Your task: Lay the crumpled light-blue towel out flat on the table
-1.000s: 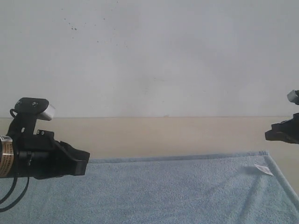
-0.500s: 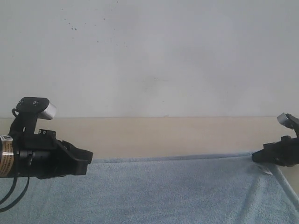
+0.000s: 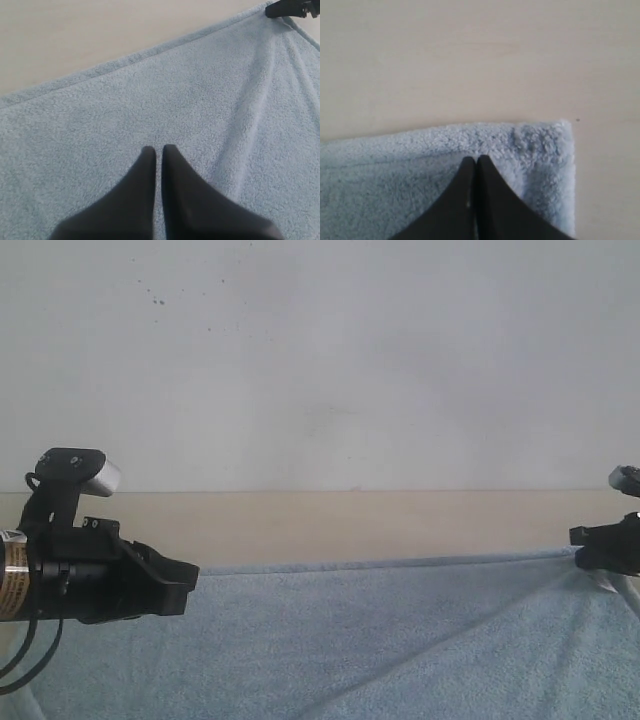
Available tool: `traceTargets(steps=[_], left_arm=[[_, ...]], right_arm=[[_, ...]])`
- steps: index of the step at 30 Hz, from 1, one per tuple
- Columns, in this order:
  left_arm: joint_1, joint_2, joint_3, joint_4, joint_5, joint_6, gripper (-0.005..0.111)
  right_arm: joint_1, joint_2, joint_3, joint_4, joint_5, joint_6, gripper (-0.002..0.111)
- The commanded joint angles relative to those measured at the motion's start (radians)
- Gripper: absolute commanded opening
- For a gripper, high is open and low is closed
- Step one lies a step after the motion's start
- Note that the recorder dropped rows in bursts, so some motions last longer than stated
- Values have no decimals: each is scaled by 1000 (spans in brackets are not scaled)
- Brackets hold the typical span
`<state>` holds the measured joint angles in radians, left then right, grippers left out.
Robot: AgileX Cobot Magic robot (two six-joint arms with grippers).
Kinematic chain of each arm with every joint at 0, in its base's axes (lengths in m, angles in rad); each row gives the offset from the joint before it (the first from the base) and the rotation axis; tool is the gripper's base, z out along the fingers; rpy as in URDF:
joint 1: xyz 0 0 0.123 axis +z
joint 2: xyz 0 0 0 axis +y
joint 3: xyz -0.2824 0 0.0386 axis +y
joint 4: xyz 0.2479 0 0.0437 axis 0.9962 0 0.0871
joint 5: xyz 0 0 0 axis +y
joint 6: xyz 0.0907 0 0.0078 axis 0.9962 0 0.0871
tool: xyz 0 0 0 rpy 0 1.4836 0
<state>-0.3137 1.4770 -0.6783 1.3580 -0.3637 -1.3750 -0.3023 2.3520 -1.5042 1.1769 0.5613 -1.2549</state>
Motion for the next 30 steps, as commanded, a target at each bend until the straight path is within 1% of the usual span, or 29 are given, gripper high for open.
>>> traceTargets(steps=[1, 2, 5, 7, 9, 10, 12, 15, 18, 20, 22, 25, 26, 28, 30], left_arm=[[2, 2, -3, -9, 20, 4, 4], [2, 2, -3, -9, 40, 16, 4], [2, 21, -3, 0, 153, 80, 4], [2, 41, -3, 4, 177, 110, 4], [-2, 66, -3, 51, 123, 123, 4], [-10, 76, -3, 103, 72, 123, 4], [-43, 83, -3, 208, 25, 123, 4], [-123, 85, 17, 386, 50, 51, 4], [-201, 85, 82, 386, 54, 56, 4], [-244, 85, 136, 386, 112, 68, 4], [-272, 85, 185, 386, 230, 49, 4], [-279, 85, 237, 386, 448, -34, 4], [-279, 85, 251, 337, 502, -54, 4], [-279, 85, 280, 228, 549, -38, 4], [-279, 85, 307, 178, 523, -6, 4]], right_arm=[[-38, 44, 17, -121, -167, 20, 1], [-47, 41, 17, -121, -158, 20, 1], [-60, 7, 15, -102, -100, 15, 1], [-66, -36, 15, -73, -70, 15, 1], [-66, -97, 15, -3, -35, 23, 1], [-66, -129, 15, 38, -16, 27, 1], [-64, -187, 15, 105, 69, 58, 1], [-56, -255, 17, 106, 246, 102, 1], [-33, -328, 56, 67, 344, 143, 0], [-14, -397, 105, 51, 343, 181, -1], [2, -483, 176, 47, 306, 183, -1], [24, -608, 285, 47, 197, 191, -1], [32, -639, 321, 47, 169, 194, -1], [47, -702, 384, 47, 105, 206, -1], [65, -741, 429, 47, 69, 208, -1]])
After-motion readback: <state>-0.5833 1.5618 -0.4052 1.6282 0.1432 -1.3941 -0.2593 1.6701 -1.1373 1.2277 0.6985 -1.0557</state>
